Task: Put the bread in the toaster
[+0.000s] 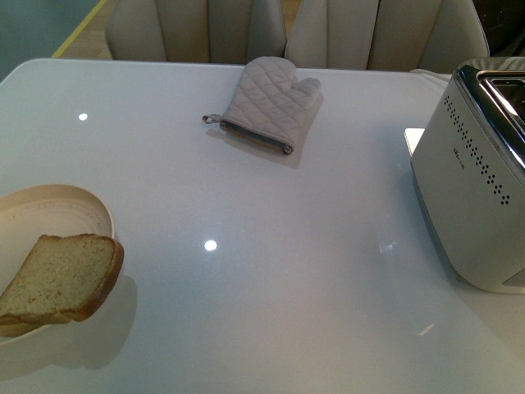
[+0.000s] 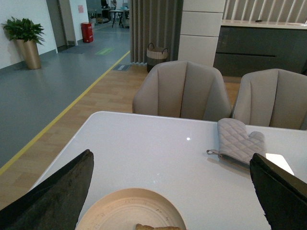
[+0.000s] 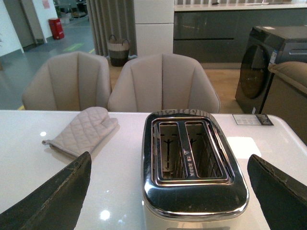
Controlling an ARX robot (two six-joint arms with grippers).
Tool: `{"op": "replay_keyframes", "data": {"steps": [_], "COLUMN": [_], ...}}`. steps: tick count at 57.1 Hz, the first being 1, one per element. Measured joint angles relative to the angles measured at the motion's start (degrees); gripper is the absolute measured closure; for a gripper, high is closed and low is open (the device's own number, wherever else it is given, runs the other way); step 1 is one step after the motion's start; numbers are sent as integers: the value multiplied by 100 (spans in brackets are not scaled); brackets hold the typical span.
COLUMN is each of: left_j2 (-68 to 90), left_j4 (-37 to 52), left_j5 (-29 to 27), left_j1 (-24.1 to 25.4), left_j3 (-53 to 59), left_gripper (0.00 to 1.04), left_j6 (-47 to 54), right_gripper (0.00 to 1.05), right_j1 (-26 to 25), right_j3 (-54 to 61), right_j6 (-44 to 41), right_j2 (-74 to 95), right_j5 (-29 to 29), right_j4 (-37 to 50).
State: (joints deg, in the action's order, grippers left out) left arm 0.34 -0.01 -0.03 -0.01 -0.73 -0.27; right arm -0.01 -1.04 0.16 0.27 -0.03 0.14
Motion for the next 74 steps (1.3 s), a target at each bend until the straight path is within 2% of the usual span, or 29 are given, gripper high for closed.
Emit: {"op": "replay_keyframes", "data": {"steps": [36,37,40,43,48,55,61,67,74], "left_j2": [2,79,710,1366,1858,2468,3344,4621,6701], "left_j4": [-2,-146,-1362,-2190,-2415,-1899,-1054,101,1884], "left_j5": [4,94,535,708,839,1060,1252,1357,1226], "left_j1": [2,26,155,260,393,621,999,1458,2013], "left_j3": [0,-42,-557,-920,-1038,-1154,-1211,-1252,-1554], "left_gripper": [7,7,7,7,7,7,7,7,7], "left_j6": [-2,-55,-352,-529,-651,-627,-479,-234,79], "right_gripper": [9,9,9,9,9,9,9,9,9], "right_j1": [0,0,0,0,0,0,0,0,0], "right_j3": [0,0,0,0,0,0,0,0,0], "right_j6": [0,0,0,0,0,0,0,0,0], "right_j2": [0,0,0,0,0,0,0,0,0], "right_j5": [2,2,4,-2,2,2,2,2,2], "right_j4": [0,0,0,0,0,0,0,0,-2]}}
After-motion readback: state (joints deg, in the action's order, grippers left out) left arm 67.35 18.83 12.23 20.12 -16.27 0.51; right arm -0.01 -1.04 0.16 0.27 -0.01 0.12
